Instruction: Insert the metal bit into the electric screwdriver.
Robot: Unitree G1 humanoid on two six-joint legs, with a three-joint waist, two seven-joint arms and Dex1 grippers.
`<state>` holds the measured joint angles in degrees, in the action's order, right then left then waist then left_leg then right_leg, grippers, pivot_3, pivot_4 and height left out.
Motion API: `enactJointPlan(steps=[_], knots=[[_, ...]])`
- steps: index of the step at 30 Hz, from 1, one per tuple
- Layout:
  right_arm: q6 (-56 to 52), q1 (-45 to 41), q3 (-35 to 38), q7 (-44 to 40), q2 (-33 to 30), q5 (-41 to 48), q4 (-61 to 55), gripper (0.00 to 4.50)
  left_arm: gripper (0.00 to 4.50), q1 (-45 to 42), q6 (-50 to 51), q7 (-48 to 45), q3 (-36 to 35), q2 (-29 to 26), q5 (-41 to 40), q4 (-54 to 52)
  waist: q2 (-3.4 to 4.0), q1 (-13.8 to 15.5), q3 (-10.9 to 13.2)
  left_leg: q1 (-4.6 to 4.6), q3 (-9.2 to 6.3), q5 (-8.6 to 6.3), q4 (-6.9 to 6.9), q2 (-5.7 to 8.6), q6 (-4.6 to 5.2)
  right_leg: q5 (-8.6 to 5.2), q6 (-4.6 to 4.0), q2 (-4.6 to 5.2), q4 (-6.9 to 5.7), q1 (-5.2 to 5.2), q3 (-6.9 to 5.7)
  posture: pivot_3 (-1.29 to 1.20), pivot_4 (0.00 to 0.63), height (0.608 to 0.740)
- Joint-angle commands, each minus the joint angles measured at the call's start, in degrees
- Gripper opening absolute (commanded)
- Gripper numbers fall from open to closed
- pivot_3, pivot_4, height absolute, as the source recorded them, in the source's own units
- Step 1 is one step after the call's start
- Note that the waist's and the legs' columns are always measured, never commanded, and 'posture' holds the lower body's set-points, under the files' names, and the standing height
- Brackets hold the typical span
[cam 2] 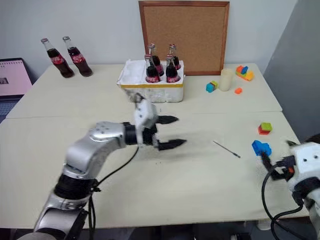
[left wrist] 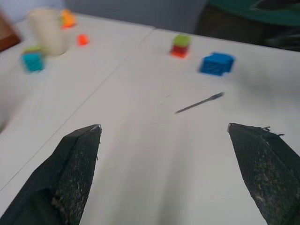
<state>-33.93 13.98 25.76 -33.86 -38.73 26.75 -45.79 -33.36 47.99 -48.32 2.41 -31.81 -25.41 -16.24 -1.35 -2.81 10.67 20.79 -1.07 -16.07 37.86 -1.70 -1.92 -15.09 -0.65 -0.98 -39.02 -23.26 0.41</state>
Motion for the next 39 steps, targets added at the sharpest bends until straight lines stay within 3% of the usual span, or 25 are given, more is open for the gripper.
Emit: enactJointPlan(steps=[1,7,16,22,31,39], knots=[[0.42,-7.24,-7.83,-6.53,-3.77,4.25,0.05,4.23,4.5,-1.0,8.48,1.77,-6.78,-4.48,-4.78,-3.25,-0.07,0.16,0.04,0.05,0.01,0.0,0.0,0.03,0.0,0.0,-0.01,0.0,0.04,-0.04,-0.14,0.0,0.15,0.74],[7.61,-23.65,-22.98,-17.46,-3.59,1.43,12.64,4.23,4.5,2.4,18.14,1.09,-11.96,-23.05,-3.82,-3.83,-0.68,0.33,0.47,0.15,-0.04,-0.01,-0.03,0.03,-0.02,-0.06,-0.05,0.08,0.17,-0.15,0.03,0.0,0.15,0.74],[11.57,-31.49,-34.09,-24.65,-0.46,0.01,17.43,4.23,4.5,1.13,20.68,-4.57,-5.12,-36.77,-2.31,7.99,-0.74,1.49,0.56,0.73,-0.25,-0.01,0.02,-0.07,-0.02,-0.18,-0.02,0.29,0.14,-0.57,-0.22,0.0,0.15,0.74],[14.02,-36.22,-40.26,-26.53,3.64,-2.45,19.87,4.23,4.5,-6.99,23.14,-5.37,4.72,-36.11,1.44,18.22,-0.74,1.33,0.57,1.07,-0.28,0.0,0.15,0.02,-0.02,-0.14,0.0,0.3,0.02,-0.85,-0.34,0.0,0.15,0.74],[13.21,-39.49,-44.65,-23.87,9.06,-5.21,19.48,4.23,4.5,-15.43,20.71,-7.89,14.97,-30.57,7.81,32.5,-0.74,1.37,0.56,1.19,-0.44,0.01,0.13,-0.06,-0.03,-0.13,-0.18,0.22,-0.05,-0.88,-0.86,0.0,0.15,0.74],[12.09,-38.44,-45.16,-22.06,9.79,-6.17,17.7,4.23,4.5,-21.05,18.18,-8.17,18.59,-24.89,13.44,43.23,-0.74,1.37,0.56,1.23,-0.45,0.01,0.19,-0.02,-0.04,-0.03,-0.35,0.34,-0.07,-0.85,-0.91,0.0,0.15,0.74]])
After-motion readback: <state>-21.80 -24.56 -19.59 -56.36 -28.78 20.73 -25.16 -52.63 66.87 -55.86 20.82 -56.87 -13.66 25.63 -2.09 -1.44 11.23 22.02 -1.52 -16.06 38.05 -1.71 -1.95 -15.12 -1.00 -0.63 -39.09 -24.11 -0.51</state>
